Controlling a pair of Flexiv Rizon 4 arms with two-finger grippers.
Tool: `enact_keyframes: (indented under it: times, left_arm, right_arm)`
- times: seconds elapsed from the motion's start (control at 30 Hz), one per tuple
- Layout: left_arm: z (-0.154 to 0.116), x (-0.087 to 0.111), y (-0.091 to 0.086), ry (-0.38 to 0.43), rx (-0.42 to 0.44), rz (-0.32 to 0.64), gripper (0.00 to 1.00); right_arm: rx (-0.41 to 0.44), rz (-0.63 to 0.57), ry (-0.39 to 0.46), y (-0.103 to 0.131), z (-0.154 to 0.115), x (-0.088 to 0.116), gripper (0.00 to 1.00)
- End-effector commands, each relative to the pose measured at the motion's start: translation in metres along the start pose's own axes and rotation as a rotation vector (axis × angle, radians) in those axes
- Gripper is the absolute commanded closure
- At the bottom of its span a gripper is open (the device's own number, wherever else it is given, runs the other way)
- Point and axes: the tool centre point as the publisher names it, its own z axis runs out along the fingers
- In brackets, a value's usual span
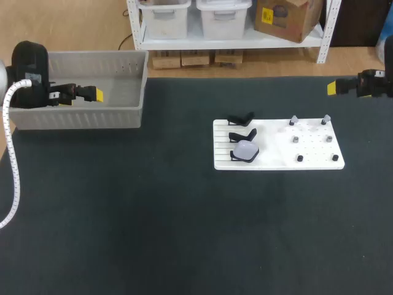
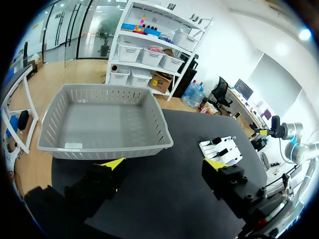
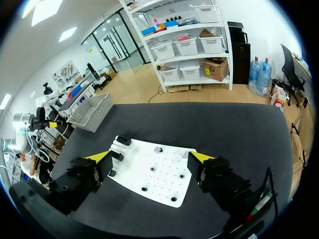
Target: Pick up each earbud case from the left stands, insert the matching earbuds, close the lid, and place the case in the box.
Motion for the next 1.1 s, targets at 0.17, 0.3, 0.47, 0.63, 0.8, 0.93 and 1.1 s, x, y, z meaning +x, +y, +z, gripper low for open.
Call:
enact_keyframes:
  times: [0.17,0.3,0.47,0.63,0.8,0.93,1.1]
  left_arm:
    - [0.0,-0.001,-0.0014,0.005,-0.008,-0.001,0.0]
    - [0.0,-0.001,-0.0014,0.005,-0.008,-0.001,0.0]
    - [0.0,-0.001,-0.0014,0.005,-0.008,-0.001,0.0]
    - [0.0,-0.001,-0.0014,0.005,-0.008,-0.001,0.0]
    - [0.0,-0.001,-0.0014,0.005,-0.008,-0.001,0.0]
    - [-0.0094,-0.0018,0.0027,-0.038,0.188,-0.039,0.0]
    - [-0.0066,0.0029,-0.0006,-0.043,0.258,0.162,0.0]
  right_arm:
    - [0.001,0.0,0.0,0.0001,-0.0004,0.0001,0.0]
    - [0.001,0.0,0.0,0.0001,-0.0004,0.0001,0.0]
    - [0.001,0.0,0.0,0.0001,-0.0004,0.0001,0.0]
    - [0.001,0.0,0.0,0.0001,-0.0004,0.0001,0.0]
    - [0.001,0.0,0.0,0.0001,-0.0004,0.0001,0.0]
    - [0.001,0.0,0.0,0.0001,-0.0004,0.0001,0.0]
    - [0.001,0.0,0.0,0.0001,-0.0004,0.0001,0.0]
